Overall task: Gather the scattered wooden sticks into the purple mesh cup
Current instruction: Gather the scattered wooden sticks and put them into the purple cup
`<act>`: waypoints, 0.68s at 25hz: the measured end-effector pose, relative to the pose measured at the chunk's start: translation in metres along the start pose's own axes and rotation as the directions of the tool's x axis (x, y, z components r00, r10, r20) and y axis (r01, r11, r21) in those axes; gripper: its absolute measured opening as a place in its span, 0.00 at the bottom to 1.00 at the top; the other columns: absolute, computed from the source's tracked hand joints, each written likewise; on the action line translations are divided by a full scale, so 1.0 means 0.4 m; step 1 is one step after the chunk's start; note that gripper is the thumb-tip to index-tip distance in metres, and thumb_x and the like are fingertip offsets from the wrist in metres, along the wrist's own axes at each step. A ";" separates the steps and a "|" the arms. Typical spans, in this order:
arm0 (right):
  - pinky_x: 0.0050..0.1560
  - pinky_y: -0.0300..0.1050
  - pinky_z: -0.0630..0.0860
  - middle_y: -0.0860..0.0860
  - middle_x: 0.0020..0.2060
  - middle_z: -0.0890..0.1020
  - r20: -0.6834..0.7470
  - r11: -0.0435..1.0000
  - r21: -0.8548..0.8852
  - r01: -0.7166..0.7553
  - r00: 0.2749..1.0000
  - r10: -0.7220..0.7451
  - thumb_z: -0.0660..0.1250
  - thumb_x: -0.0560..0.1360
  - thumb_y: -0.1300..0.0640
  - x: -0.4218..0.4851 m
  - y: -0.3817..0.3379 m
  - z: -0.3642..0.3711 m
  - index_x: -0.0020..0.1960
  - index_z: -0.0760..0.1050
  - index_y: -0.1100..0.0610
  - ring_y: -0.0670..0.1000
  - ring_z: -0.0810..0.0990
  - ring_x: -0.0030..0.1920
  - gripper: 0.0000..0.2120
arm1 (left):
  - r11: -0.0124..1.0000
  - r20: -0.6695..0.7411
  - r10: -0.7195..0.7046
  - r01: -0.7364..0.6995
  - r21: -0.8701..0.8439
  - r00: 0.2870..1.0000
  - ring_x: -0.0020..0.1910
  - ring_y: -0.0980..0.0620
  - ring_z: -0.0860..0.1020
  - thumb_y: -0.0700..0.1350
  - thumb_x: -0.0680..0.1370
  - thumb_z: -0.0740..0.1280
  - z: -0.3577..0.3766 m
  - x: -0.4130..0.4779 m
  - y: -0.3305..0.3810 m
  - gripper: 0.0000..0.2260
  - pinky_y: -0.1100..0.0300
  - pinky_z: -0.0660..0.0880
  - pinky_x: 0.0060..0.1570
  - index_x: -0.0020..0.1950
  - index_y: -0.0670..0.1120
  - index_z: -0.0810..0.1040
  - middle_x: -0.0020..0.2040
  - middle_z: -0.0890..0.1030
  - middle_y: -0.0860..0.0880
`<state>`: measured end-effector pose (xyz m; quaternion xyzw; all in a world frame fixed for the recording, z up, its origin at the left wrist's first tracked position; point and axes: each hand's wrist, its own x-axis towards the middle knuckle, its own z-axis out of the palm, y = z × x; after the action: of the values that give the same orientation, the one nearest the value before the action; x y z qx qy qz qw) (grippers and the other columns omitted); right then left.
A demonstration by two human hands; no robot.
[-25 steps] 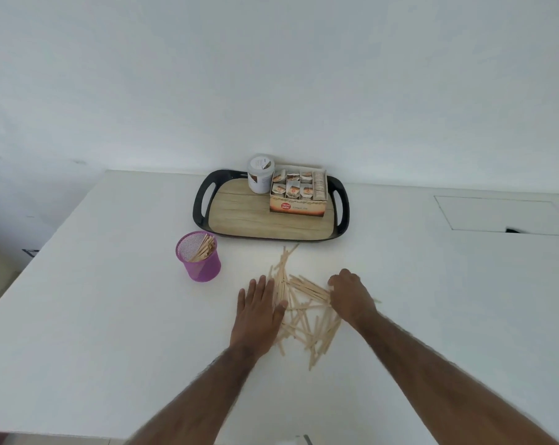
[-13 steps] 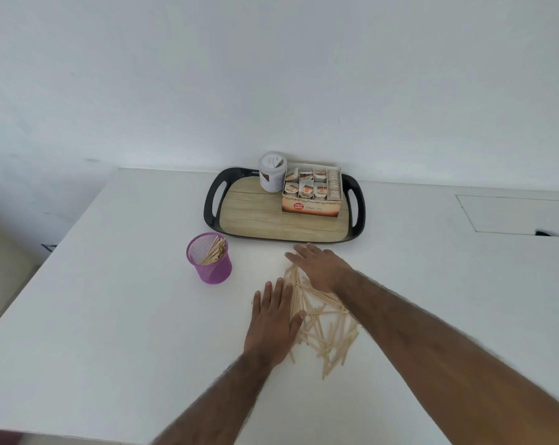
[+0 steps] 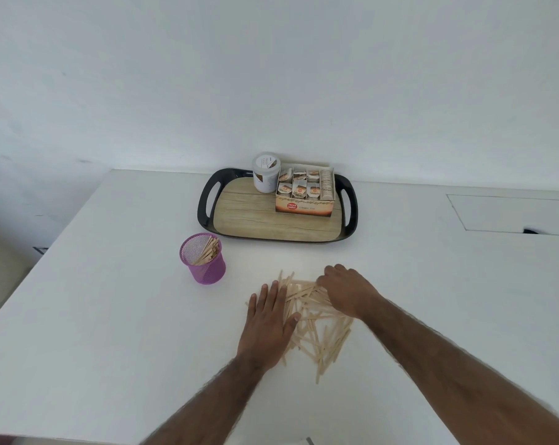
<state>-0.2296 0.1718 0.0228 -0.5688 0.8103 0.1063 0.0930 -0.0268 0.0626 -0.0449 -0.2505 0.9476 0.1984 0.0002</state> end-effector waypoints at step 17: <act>0.61 0.53 0.71 0.51 0.62 0.73 -0.041 0.979 0.153 -0.135 0.989 0.143 0.70 0.74 0.40 -0.094 -0.020 0.040 0.66 0.74 0.53 0.54 0.72 0.62 0.25 | 0.993 0.065 -0.076 0.081 -0.083 0.995 0.83 0.46 0.39 0.85 0.65 0.47 0.003 -0.026 0.102 0.58 0.46 0.35 0.79 0.83 0.50 0.39 0.84 0.41 0.45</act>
<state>-0.2090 0.2076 0.0172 -0.5048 0.8559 0.0363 0.1067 -0.0371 0.1006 -0.0296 -0.2812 0.9271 0.2464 0.0263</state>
